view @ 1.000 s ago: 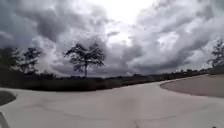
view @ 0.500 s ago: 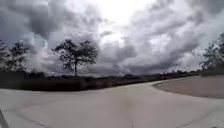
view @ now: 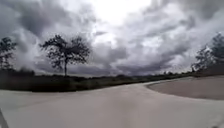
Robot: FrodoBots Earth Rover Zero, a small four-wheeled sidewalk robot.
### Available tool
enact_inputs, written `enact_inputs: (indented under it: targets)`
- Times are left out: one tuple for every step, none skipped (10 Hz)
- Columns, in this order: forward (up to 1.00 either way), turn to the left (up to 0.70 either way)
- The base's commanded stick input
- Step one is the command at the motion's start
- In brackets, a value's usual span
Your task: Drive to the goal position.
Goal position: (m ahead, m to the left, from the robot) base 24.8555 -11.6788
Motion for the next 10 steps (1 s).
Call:
enact_inputs:
  targets:
    - [0.85, 0.00]
    - [0.85, 0.00]
    - [0.85, 0.00]
    - [0.85, 0.00]
    - [0.85, 0.00]
    - [0.85, 0.00]
    - [0.85, 0.00]
    - [0.85, 0.00]
    - [0.85, -0.16]
    - [0.85, -0.34]
